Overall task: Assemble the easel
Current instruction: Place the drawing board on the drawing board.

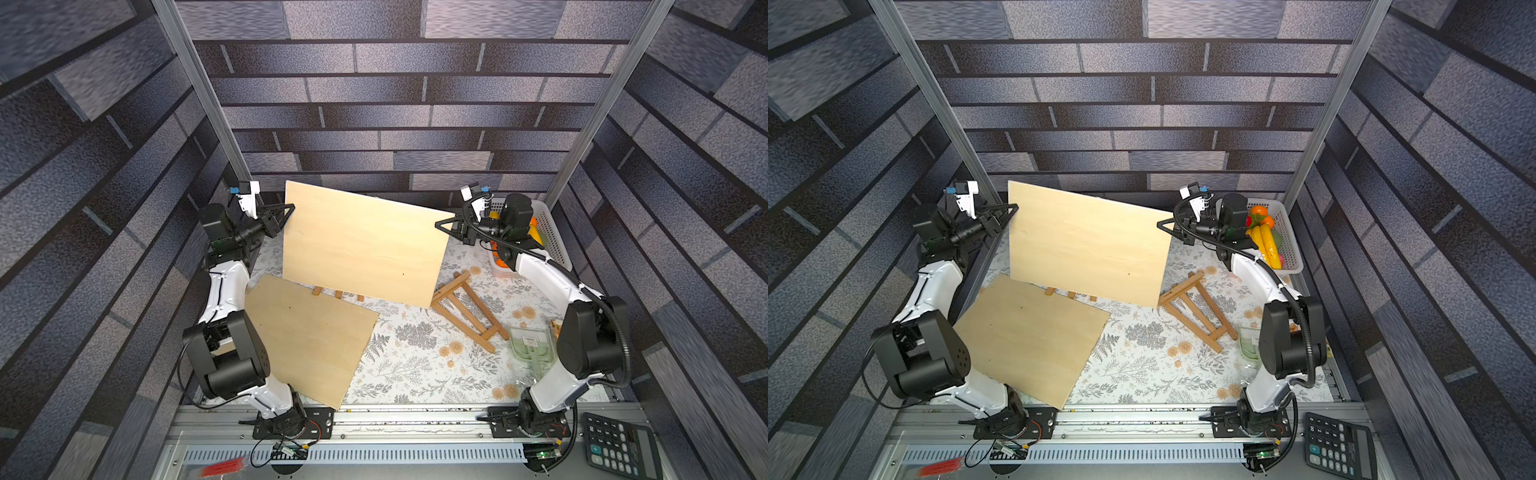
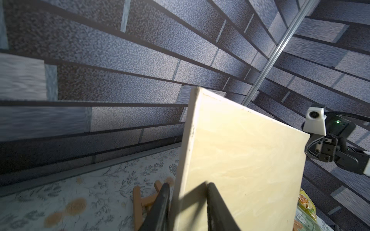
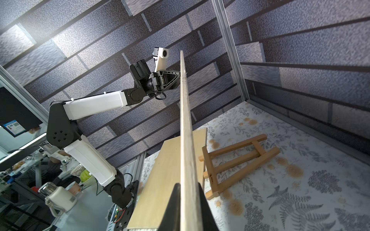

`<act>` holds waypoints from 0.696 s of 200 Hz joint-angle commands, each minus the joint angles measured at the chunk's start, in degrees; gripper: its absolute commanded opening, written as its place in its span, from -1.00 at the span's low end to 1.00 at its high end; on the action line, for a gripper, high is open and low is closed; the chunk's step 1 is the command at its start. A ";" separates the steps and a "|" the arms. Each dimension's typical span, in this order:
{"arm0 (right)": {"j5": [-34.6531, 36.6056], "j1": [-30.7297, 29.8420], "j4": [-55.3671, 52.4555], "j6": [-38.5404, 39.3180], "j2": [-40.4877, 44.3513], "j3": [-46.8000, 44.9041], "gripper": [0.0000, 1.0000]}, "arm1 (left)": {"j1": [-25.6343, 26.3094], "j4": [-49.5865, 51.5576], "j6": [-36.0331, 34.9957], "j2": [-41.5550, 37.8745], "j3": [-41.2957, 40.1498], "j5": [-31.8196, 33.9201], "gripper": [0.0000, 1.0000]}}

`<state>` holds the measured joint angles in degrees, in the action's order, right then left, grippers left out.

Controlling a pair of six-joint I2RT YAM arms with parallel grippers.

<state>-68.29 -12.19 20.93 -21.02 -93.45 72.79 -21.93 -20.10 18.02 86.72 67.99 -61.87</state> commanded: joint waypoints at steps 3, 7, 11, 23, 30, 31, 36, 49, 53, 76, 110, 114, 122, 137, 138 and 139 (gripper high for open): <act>4.35 -5.21 -5.57 6.31 3.82 -5.31 -1.00 | 10.78 11.67 0.22 -6.28 -8.83 -1.12 -1.00; 4.74 -5.22 -8.13 7.69 4.32 -6.25 -1.00 | 11.13 12.69 0.15 -6.88 -10.24 -0.62 -1.00; 5.15 -5.26 -10.60 9.01 4.67 -6.95 -1.00 | 11.27 13.39 0.17 -7.42 -11.36 -0.16 -1.00; 6.94 -5.22 -18.85 13.15 5.30 -8.24 -1.00 | 11.45 14.40 1.15 -8.63 -15.09 0.50 -1.00; 8.25 -5.22 -24.16 15.68 5.34 -8.58 -1.00 | 11.32 16.14 0.84 -9.37 -16.60 1.32 -1.00; 8.48 -5.22 -24.65 16.02 5.36 -8.65 -1.00 | 11.31 16.58 0.73 -9.50 -16.76 1.44 -1.00; 9.30 -5.22 -28.08 17.70 5.30 -8.89 -1.00 | 11.30 18.10 -0.01 -9.94 -17.64 1.85 -1.00; 11.95 -5.22 -32.29 20.06 5.54 -10.48 -1.00 | 11.30 22.19 -1.80 -10.51 -19.18 3.48 -1.00; 12.62 -5.22 -32.80 20.35 5.69 -10.97 -1.00 | 11.30 23.62 -2.28 -10.47 -19.41 3.78 -1.00; 17.42 -5.13 -33.80 20.39 5.47 -15.72 -1.00 | 11.56 29.51 -3.64 -9.11 -20.26 5.39 -1.00; 22.22 -5.12 -36.45 20.33 3.17 -17.77 -1.00 | 11.82 34.37 -3.44 -5.15 -20.44 5.85 -0.98; 22.48 -5.13 -37.11 20.83 2.87 -17.75 -1.00 | 11.83 34.83 -3.35 -4.47 -20.37 5.83 -0.97; 22.81 -5.13 -37.90 21.19 2.18 -17.77 -1.00 | 11.83 36.16 -3.50 -2.94 -20.03 6.18 -0.97; 24.78 -5.13 -39.65 21.58 1.02 -17.41 -1.00 | 11.91 39.27 -4.13 -0.10 -18.98 6.75 -0.96; 24.96 -5.13 -39.78 21.65 0.87 -17.33 -1.00 | 11.91 39.40 -4.18 0.05 -18.83 6.88 -0.96; 25.14 -5.09 -40.02 21.64 0.75 -17.29 -1.00 | 11.91 39.72 -4.29 0.26 -18.71 7.00 -0.96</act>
<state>-62.85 -12.99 -15.66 -7.07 -89.17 56.05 -16.19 5.13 14.83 83.37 49.23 -38.44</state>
